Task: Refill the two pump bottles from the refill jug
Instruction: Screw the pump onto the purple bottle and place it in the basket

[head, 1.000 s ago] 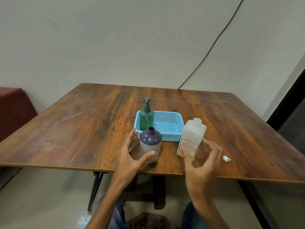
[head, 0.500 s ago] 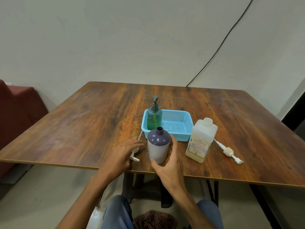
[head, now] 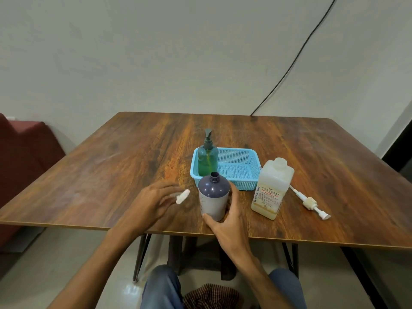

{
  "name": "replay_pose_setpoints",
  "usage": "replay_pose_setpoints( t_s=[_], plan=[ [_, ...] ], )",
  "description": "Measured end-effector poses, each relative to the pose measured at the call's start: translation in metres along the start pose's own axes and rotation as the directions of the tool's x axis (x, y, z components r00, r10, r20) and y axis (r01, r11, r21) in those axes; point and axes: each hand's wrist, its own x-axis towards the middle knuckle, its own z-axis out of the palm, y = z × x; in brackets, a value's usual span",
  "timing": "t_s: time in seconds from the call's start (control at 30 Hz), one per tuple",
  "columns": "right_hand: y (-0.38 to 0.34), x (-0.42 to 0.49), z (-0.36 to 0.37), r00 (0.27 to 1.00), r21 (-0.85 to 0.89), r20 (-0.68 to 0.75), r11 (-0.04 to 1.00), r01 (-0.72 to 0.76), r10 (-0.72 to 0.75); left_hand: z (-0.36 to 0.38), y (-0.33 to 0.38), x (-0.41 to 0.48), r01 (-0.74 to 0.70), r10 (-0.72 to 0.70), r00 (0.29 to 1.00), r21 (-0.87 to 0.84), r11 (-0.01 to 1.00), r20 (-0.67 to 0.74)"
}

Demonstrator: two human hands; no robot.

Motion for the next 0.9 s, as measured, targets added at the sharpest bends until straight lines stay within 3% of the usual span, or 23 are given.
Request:
replay_pose_setpoints(
  t_s=[0.1,0.23,0.43,0.67,0.9],
  plan=[
    [0.002,0.0,0.0,1.0,-0.008,0.002,1.0,0.004,-0.004,-0.028,0.021,0.008,0.08,-0.116,0.976,-0.193,0.978,-0.186],
    [0.002,-0.001,-0.001,1.0,-0.015,0.014,1.0,0.002,-0.002,-0.06,0.046,0.023,0.157,-0.257,0.918,-0.318,0.935,-0.301],
    [0.005,0.001,-0.001,1.0,-0.016,0.021,1.0,-0.002,0.002,-0.096,0.084,0.057,0.091,-0.309,0.882,-0.515,0.853,-0.355],
    [0.008,0.0,0.0,1.0,-0.023,0.026,1.0,0.011,-0.01,-0.099,0.104,0.102,-0.007,-0.29,0.857,-0.573,0.82,-0.426],
    [0.01,0.0,0.0,1.0,-0.029,0.027,1.0,0.012,-0.012,-0.072,0.097,0.115,0.064,-0.325,0.876,-0.581,0.811,-0.357]
  ],
)
